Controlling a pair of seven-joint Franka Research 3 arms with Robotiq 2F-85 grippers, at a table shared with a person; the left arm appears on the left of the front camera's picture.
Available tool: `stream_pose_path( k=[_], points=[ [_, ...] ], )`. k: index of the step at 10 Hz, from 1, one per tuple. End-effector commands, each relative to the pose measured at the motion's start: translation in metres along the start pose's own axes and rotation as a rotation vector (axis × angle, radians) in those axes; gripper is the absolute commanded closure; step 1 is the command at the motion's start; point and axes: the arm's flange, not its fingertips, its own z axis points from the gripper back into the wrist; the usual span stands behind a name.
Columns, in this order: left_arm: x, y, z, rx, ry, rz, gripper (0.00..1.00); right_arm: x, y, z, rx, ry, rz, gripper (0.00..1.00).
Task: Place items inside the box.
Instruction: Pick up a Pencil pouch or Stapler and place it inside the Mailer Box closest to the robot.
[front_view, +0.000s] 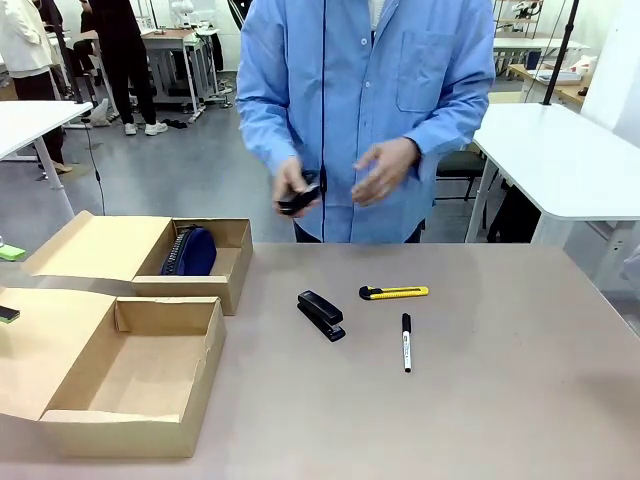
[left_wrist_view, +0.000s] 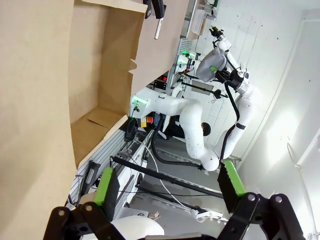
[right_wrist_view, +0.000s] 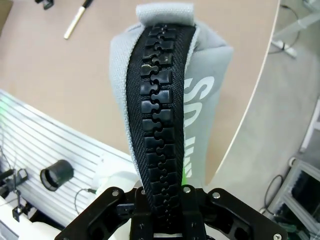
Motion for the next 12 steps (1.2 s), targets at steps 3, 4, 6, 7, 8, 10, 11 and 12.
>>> stream_pose_path(
  k=[3, 4, 6, 7, 8, 10, 11, 12],
  points=[
    [-0.006, 0.001, 0.0, 0.004, 0.016, -0.019, 0.0, 0.062, 0.036, 0.029, 0.057, -0.18, 0.275, 0.93],
    [-0.006, 0.001, 0.0, 0.004, 0.016, -0.019, 0.0, 0.102, 0.063, 0.042, 0.075, -0.199, 0.464, 0.93],
    [-0.006, 0.001, 0.0, 0.004, 0.016, -0.019, 0.0, 0.178, 0.114, 0.058, 0.107, -0.209, 0.743, 0.93],
    [-0.006, 0.001, 0.0, 0.004, 0.016, -0.019, 0.0, 0.212, 0.142, 0.063, 0.116, -0.227, 0.872, 0.93],
    [-0.006, 0.001, 0.0, 0.004, 0.016, -0.019, 0.0, 0.248, 0.177, 0.061, 0.159, -0.239, 1.037, 0.93],
    [-0.006, 0.001, 0.0, 0.004, 0.016, -0.019, 0.0, 0.3, 0.236, 0.04, 0.307, -0.232, 1.225, 0.93],
    [-0.006, 0.001, 0.0, 0.004, 0.016, -0.019, 0.0, 0.314, 0.267, 0.024, 0.406, -0.216, 1.294, 0.93],
    [-0.006, 0.001, 0.0, 0.004, 0.016, -0.019, 0.0, 0.315, 0.291, 0.012, 0.466, -0.155, 1.38, 0.93]
  ],
)
